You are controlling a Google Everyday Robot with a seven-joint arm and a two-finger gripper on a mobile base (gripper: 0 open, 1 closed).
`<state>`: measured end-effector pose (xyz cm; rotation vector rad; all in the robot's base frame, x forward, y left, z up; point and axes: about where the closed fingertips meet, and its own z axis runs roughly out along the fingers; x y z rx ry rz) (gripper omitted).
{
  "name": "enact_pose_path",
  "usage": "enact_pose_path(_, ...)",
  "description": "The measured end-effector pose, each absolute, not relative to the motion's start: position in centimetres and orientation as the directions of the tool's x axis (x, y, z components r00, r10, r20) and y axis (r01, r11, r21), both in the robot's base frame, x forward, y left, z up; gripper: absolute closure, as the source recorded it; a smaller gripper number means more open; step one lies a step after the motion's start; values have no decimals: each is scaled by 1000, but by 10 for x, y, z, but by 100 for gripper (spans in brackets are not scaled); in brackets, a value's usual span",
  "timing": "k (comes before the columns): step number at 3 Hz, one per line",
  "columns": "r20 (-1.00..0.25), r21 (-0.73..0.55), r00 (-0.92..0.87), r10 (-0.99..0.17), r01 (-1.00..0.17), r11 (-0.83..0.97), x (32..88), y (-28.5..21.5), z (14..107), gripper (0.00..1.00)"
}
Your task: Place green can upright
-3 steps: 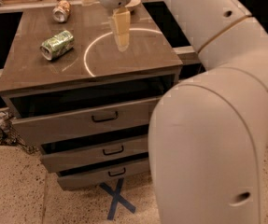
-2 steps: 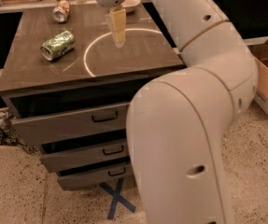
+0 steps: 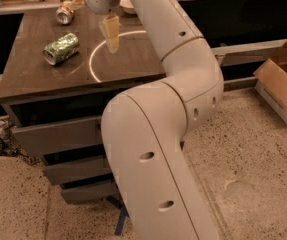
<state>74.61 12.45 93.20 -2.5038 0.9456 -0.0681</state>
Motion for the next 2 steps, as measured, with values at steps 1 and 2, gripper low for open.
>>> enact_pose_path(1,-102,-406,771,-629,-609,-681,754,156,908,0)
enact_pose_path(2,-59,-363,793,-606,-583,-727,756,190,889,0)
